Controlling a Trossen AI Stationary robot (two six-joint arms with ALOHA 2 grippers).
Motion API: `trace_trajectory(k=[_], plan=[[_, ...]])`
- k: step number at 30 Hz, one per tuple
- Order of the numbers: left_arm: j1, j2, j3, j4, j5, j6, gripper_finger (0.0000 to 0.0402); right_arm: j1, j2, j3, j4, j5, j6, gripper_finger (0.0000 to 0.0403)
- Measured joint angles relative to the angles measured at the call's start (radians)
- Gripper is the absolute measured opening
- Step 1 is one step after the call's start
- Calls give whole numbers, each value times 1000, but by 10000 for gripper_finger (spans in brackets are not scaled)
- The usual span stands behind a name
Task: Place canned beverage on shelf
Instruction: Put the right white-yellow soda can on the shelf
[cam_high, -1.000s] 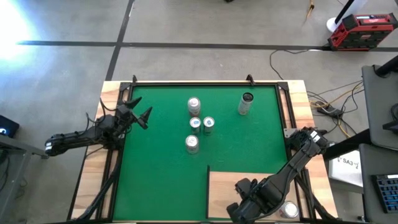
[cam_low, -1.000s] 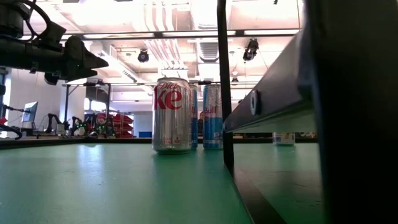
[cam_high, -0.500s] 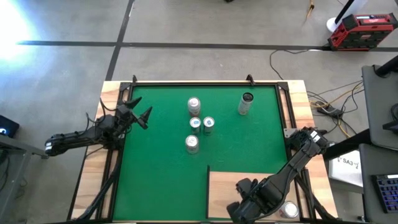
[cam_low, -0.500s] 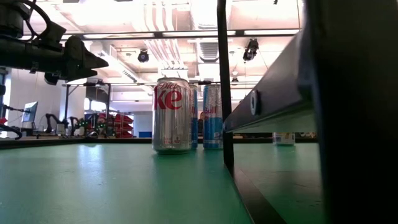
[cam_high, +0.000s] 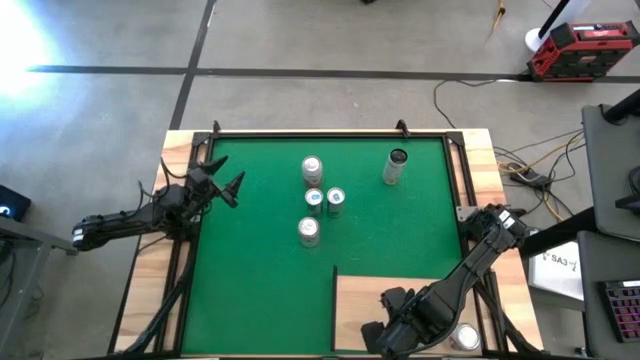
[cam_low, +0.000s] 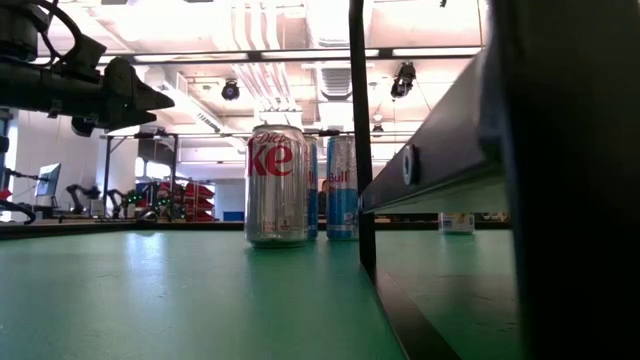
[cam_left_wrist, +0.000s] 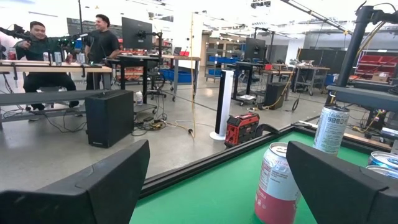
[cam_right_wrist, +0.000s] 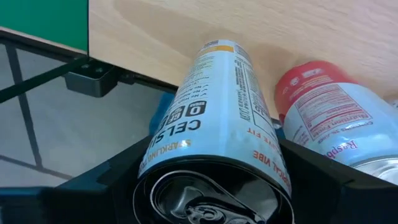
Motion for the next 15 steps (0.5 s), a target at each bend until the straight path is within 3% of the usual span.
trace_trajectory(k=[15], plan=[[0, 0, 0, 0, 0, 0, 363, 0, -1, -6, -19, 3, 9, 285]])
